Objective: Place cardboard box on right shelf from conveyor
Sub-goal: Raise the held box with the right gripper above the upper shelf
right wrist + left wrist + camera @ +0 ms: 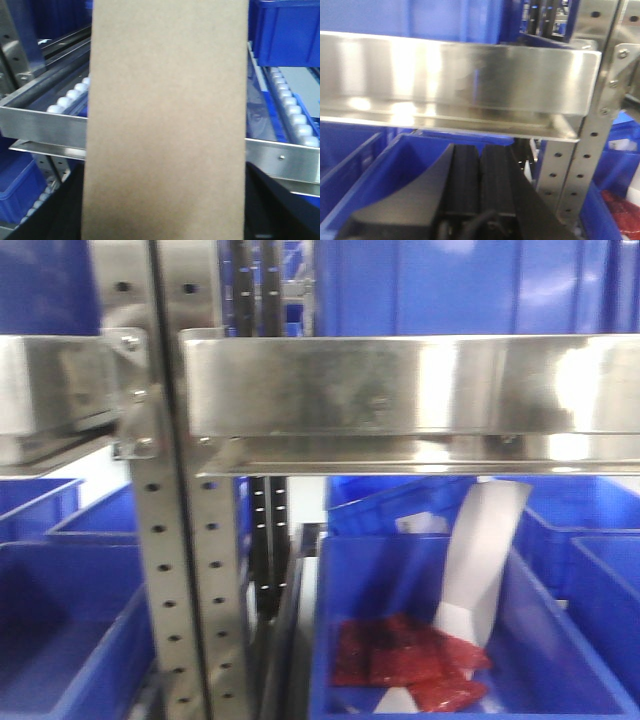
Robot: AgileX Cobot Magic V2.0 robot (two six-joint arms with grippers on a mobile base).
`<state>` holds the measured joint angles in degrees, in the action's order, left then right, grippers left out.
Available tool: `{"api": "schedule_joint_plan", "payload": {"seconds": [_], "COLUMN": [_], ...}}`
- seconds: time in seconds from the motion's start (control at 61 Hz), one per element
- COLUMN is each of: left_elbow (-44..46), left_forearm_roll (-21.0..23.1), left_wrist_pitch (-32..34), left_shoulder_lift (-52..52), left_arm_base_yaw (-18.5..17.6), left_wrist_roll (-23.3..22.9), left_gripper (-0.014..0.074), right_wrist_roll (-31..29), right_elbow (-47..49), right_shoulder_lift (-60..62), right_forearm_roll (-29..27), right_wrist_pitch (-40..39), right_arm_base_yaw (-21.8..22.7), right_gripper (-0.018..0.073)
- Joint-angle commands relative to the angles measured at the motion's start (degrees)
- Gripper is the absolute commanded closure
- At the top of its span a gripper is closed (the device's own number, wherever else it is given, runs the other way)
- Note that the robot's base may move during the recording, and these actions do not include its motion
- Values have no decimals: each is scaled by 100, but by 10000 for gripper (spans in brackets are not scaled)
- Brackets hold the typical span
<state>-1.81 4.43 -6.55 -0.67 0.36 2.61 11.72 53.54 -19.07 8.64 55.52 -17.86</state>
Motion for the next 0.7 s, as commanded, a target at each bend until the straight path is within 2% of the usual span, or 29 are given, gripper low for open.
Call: {"api": "schedule_joint_plan", "payload": {"seconds": [0.0,0.689], "left_elbow": [-55,-55], "left_forearm_roll": [34,34], "left_wrist_pitch": [487,487], "left_shoulder_lift": [-87,-87], "left_arm_base_yaw": [13,13], "left_wrist_roll": [2,2], "left_gripper": [713,713], "right_wrist_roll": [-55,-55], "right_elbow": [146,146], "right_shoulder_lift": [-106,-106], "right_forearm_roll": [92,92], "right_wrist_pitch": [-564,-564], "right_arm_base_yaw": [34,34], "right_gripper": [303,303]}}
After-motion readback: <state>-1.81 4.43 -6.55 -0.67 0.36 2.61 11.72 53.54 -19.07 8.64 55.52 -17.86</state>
